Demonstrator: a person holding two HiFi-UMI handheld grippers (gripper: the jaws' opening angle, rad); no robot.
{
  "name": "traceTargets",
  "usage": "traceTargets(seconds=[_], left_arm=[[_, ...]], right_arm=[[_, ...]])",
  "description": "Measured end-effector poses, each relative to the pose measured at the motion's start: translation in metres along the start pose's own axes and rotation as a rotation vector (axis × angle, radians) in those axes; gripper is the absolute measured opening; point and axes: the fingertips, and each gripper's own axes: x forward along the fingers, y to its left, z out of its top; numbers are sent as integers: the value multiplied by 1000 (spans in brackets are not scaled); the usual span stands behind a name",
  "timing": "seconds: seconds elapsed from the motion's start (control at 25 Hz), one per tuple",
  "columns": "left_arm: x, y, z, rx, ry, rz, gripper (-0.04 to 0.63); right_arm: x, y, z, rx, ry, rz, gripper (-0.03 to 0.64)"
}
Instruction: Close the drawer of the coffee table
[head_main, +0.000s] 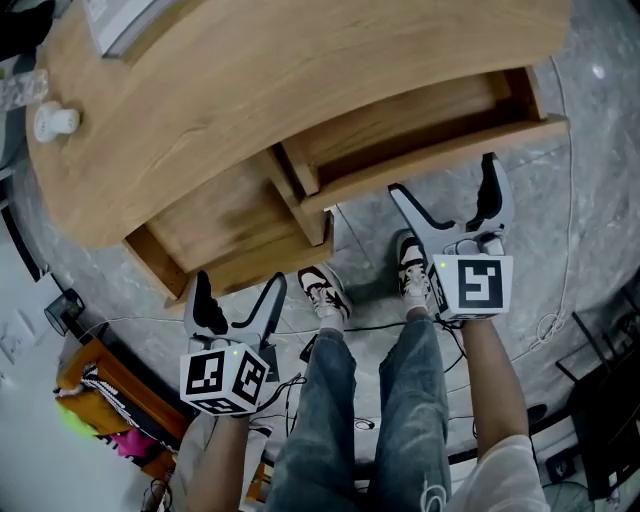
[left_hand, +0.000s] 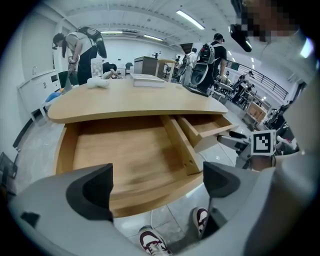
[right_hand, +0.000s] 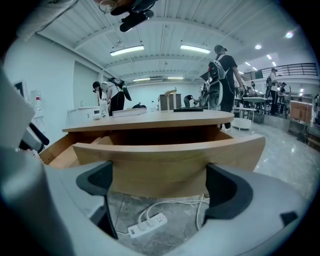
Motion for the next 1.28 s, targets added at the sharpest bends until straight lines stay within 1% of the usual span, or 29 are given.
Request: traceTargets(seconds=[0.6, 1.28], left_arm=[[2, 13, 5, -73, -19, 25, 557], [-1, 35, 5, -161, -37, 70, 557]], right_arm=[[30, -3, 13, 21, 32, -10, 588], [65, -6, 29, 26, 31, -8, 588]])
